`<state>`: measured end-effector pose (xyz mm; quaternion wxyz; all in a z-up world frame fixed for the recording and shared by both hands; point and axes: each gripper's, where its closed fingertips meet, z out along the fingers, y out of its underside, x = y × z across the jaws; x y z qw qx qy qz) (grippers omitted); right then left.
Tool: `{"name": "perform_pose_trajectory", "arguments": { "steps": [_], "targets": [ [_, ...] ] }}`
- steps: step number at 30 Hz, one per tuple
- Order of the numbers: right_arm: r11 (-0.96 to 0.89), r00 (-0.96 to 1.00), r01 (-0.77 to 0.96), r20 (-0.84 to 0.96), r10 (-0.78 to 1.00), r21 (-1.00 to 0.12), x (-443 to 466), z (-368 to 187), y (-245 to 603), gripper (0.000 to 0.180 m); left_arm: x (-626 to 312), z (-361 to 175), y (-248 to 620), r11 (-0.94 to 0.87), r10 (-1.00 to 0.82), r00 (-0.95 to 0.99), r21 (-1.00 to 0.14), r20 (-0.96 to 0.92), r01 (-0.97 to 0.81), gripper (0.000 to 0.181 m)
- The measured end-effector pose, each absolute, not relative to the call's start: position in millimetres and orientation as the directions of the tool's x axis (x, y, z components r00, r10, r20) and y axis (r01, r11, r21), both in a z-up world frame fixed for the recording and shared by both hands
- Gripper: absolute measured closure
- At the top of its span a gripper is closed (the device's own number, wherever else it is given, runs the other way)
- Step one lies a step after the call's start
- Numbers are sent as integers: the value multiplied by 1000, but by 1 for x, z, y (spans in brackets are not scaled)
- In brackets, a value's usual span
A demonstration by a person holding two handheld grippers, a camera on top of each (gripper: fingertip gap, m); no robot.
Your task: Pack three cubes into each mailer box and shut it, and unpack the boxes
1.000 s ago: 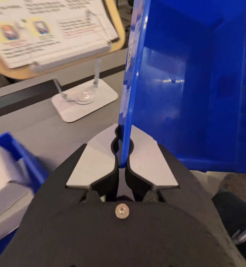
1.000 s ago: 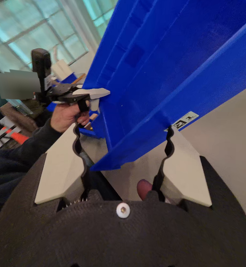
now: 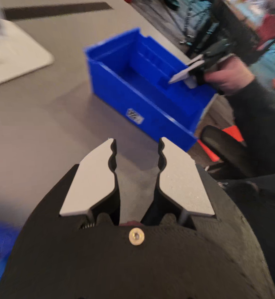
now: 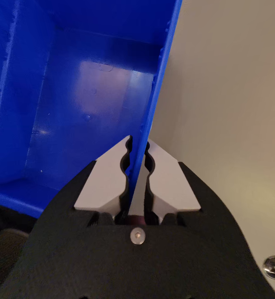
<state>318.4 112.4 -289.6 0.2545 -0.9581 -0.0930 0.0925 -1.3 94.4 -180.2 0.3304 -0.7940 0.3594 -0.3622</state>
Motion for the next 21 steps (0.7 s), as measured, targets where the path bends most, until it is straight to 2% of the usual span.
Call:
{"name": "perform_pose_trajectory", "arguments": {
  "steps": [2,5,8,11,15,16,19,20,21],
  "targets": [
    [-850,968,176,-71,242,-496,326,-290,115,175,-67,-173,113,-532,-745,623,-776,240,-337,130],
    [-853,965,176,-86,248,-491,332,-290,119,177,-178,-166,132,-572,-570,817,-754,82,-323,130],
    [-855,964,178,-90,252,-488,338,-290,122,177,-285,-188,135,-673,-349,936,-682,-49,-287,123],
    [-855,966,175,-85,246,-488,343,-291,126,177,-338,-225,125,-776,-236,972,-605,19,-177,111],
    [-860,972,156,-82,222,-487,353,-290,129,177,-349,-270,119,-849,-222,970,-508,94,-145,107],
    [-861,973,147,-84,214,-487,355,-291,129,177,-348,-278,120,-857,-225,970,-493,90,-153,108],
    [-862,977,120,-94,190,-492,365,-291,130,177,-349,-300,125,-883,-233,967,-440,105,-165,131],
    [-863,979,113,-91,181,-493,369,-291,130,177,-347,-299,128,-881,-232,963,-449,137,-148,153],
    [-863,981,105,-91,171,-493,372,-291,130,177,-351,-301,130,-884,-231,967,-437,104,-164,165]
  ]
}}
